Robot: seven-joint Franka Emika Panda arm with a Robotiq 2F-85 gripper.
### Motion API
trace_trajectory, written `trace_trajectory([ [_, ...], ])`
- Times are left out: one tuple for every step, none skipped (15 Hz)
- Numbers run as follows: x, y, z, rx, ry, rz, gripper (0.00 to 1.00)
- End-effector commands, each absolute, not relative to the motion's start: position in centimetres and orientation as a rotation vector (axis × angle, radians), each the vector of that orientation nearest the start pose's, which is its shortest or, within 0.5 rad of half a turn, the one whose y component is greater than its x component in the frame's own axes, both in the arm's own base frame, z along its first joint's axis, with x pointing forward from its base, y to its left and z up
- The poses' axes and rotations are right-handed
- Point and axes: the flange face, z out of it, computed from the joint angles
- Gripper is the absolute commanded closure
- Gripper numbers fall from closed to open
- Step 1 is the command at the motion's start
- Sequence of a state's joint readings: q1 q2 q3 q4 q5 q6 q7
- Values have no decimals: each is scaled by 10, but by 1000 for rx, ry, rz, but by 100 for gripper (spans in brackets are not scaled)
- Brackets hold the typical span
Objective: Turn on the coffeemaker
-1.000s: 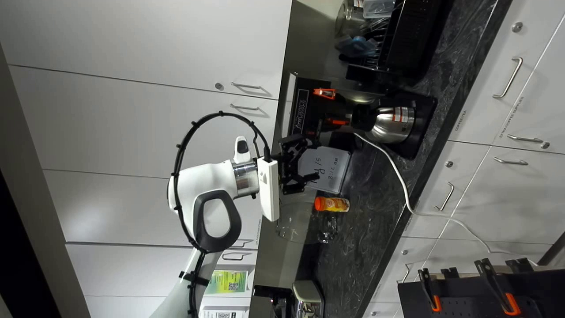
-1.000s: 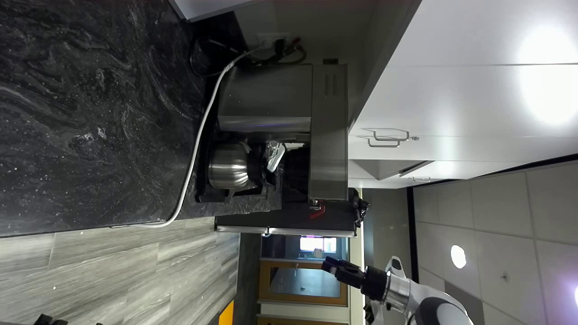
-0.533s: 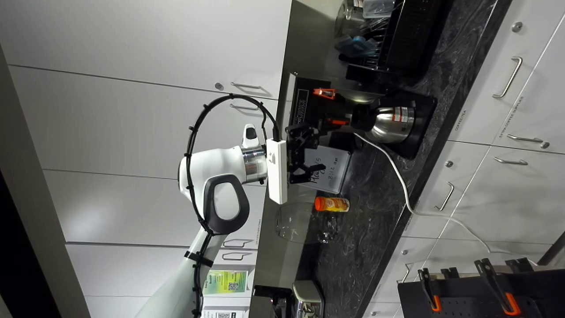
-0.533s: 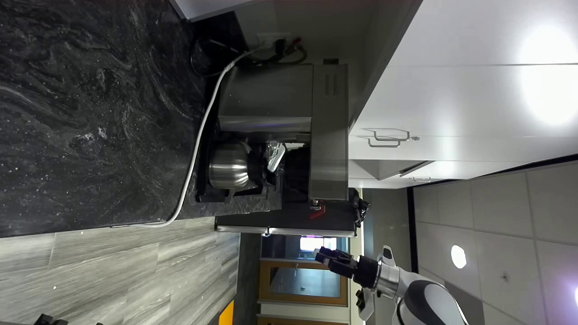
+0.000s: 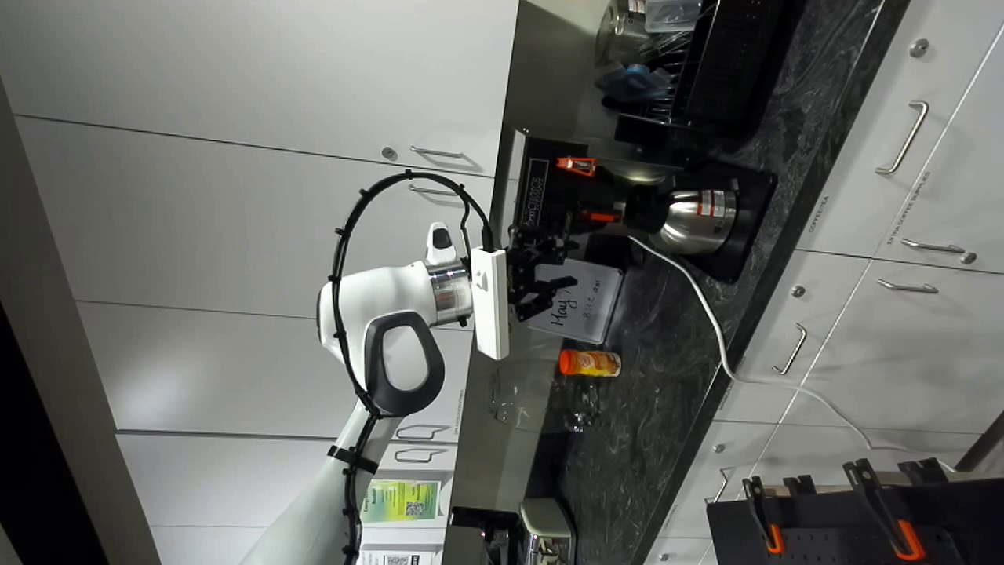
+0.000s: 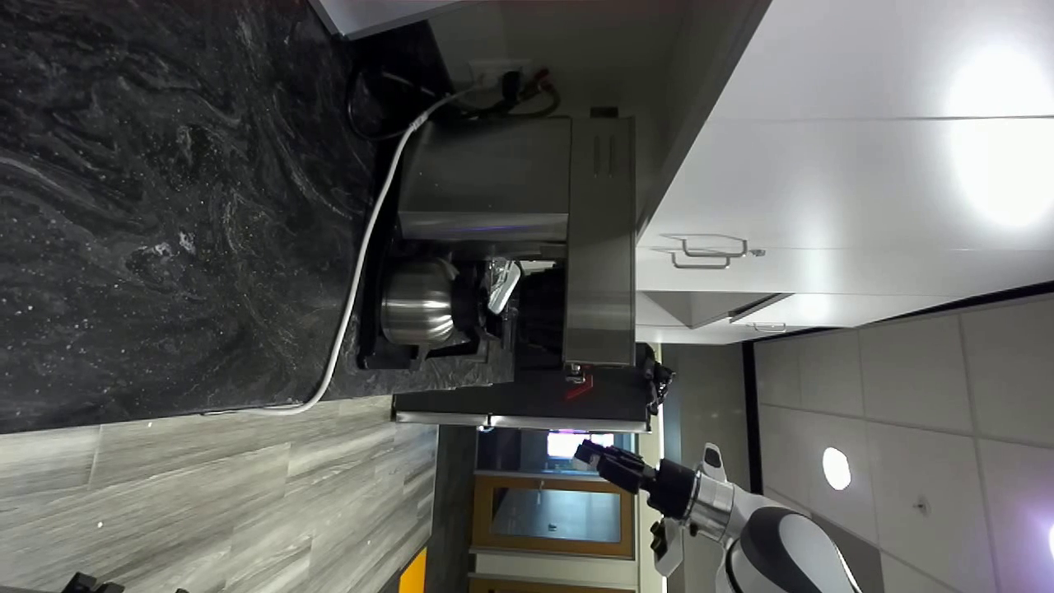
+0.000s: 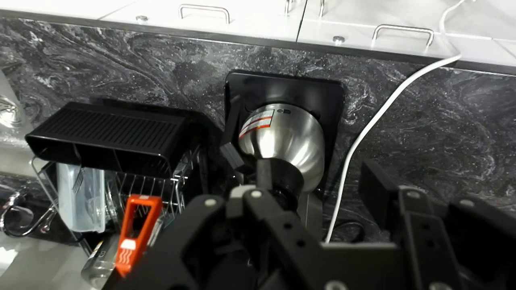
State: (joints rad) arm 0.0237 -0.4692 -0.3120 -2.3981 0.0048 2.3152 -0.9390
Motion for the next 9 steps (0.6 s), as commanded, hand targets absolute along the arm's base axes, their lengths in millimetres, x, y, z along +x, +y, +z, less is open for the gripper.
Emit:
trace_trajectory([
  [437,-129,518,-2991,-1012,-717,73],
  [441,-127,517,-2986,-1007,-737,80],
  [445,-124,516,-2974,-1012,-761,87],
  [449,-122,514,-2965,-1012,-782,95],
  [453,-118,513,-2953,-1015,-806,99],
  [457,-115,511,-2945,-1013,-829,100],
  [460,-112,510,-2930,-1018,-853,100],
  [463,-109,509,-2925,-1009,-863,100],
  [455,-112,510,-2944,-988,-816,99],
])
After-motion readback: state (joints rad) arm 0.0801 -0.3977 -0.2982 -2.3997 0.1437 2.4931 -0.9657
